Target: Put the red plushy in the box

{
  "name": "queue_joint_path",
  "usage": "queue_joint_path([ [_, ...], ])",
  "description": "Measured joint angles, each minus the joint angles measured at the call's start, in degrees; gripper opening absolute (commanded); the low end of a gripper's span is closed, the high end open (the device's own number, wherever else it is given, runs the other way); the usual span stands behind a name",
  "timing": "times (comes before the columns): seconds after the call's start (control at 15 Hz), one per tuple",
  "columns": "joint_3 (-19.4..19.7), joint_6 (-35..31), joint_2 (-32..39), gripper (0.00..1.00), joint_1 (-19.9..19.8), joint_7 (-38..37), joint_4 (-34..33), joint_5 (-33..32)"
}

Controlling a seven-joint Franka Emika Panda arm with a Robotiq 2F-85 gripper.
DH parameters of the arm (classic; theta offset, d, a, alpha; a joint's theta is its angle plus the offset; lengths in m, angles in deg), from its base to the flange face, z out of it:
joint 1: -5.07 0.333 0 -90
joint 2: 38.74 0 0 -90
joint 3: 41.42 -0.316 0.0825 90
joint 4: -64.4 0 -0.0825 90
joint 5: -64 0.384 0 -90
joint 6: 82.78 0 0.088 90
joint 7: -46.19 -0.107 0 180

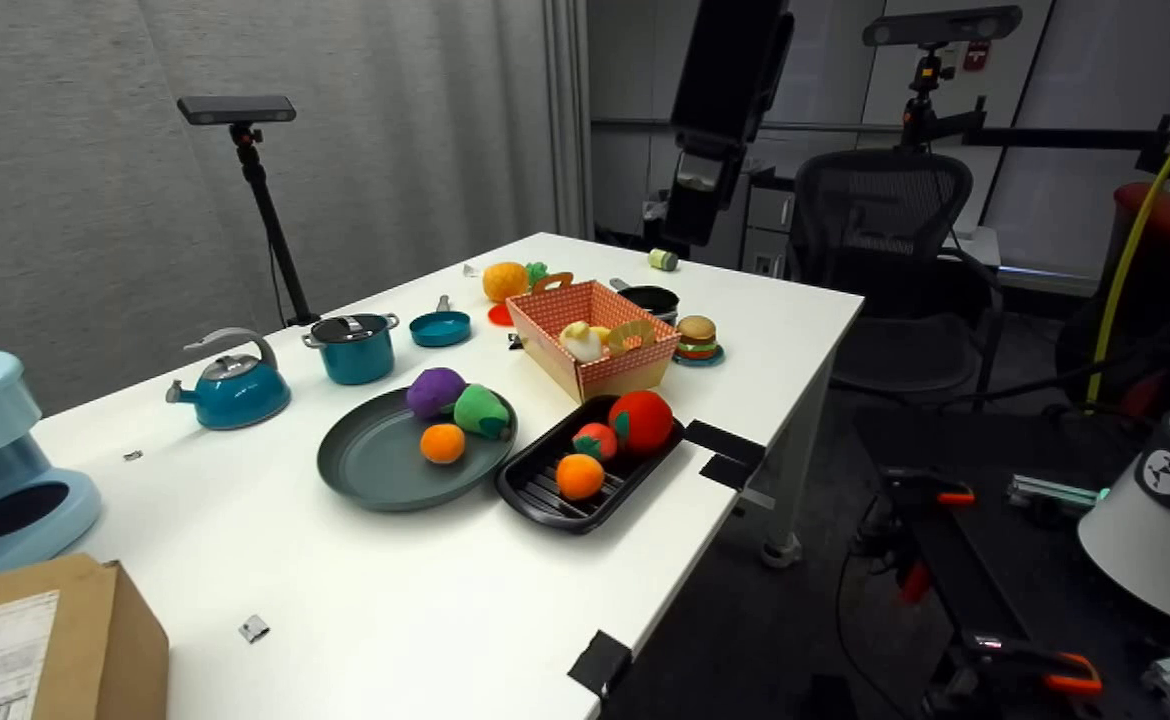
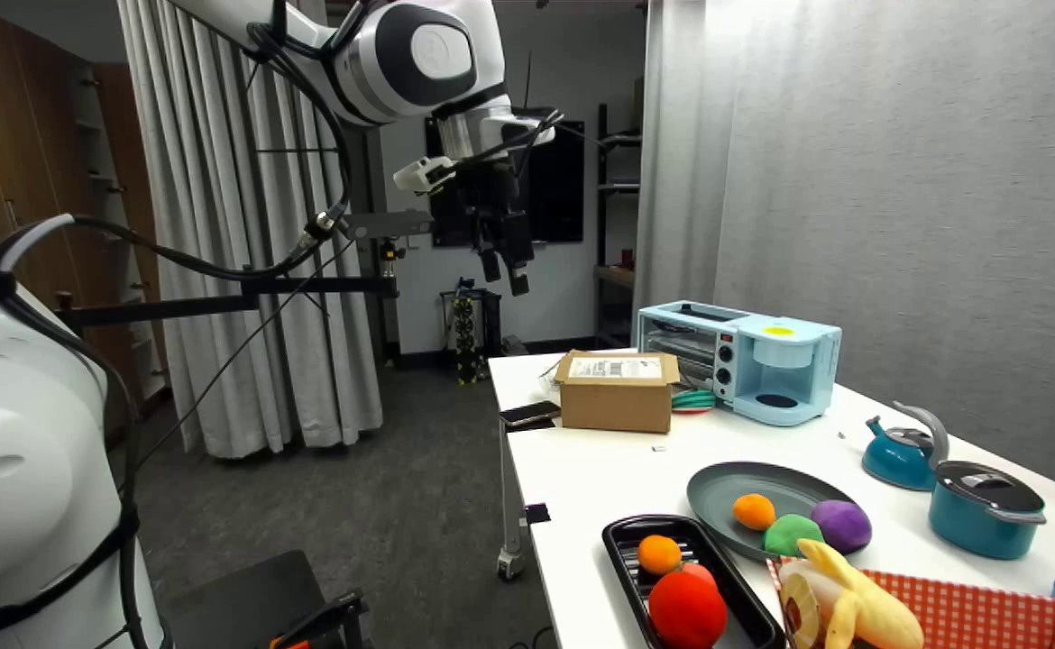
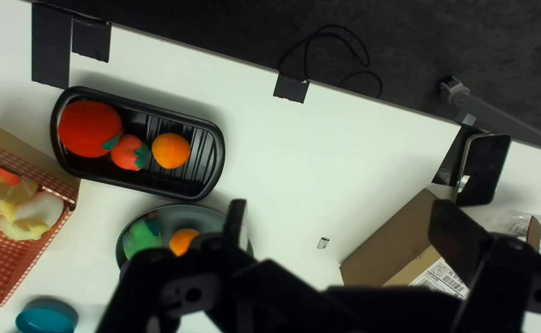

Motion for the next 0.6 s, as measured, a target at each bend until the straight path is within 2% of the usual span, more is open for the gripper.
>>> queue_joint_path([
  [0.6, 0.00, 0.00, 0.00, 1.00, 0.00, 0.00, 0.00, 0.00],
])
